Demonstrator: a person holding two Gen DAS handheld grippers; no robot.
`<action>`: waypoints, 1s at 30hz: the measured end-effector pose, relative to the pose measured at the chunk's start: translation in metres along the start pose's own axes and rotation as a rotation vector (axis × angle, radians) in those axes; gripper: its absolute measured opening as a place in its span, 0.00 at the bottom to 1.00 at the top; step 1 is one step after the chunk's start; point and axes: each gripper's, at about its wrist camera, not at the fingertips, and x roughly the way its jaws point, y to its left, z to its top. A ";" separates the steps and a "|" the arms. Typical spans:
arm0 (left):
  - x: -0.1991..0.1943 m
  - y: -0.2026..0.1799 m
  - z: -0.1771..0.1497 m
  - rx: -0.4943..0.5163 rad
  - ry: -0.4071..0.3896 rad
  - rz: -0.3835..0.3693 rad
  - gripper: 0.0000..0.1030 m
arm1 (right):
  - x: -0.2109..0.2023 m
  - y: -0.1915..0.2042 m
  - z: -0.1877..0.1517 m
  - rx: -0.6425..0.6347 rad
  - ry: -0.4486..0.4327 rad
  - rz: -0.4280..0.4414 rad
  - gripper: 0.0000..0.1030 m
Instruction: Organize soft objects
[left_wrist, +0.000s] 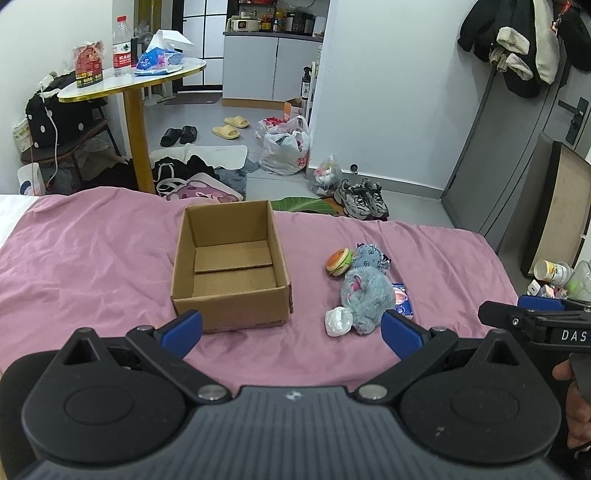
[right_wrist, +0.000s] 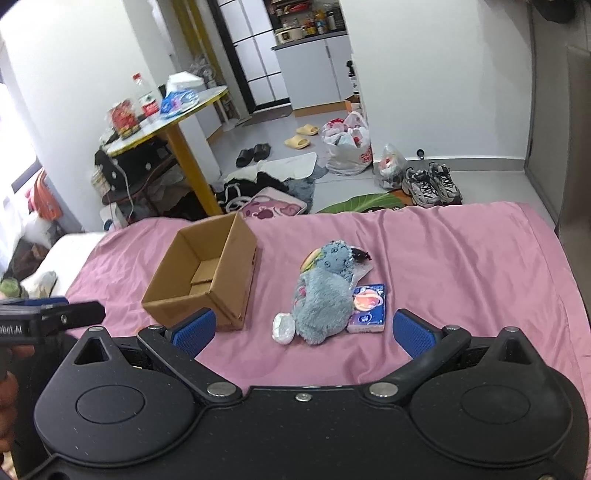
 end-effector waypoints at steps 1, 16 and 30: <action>0.002 -0.001 0.001 -0.001 0.002 -0.004 0.99 | 0.001 -0.003 0.001 0.013 -0.011 -0.002 1.00; 0.049 -0.019 0.014 0.026 0.038 -0.037 0.97 | 0.045 -0.041 0.005 0.158 0.029 0.009 0.78; 0.113 -0.038 0.020 0.065 0.119 -0.040 0.89 | 0.084 -0.074 0.007 0.294 0.076 0.051 0.73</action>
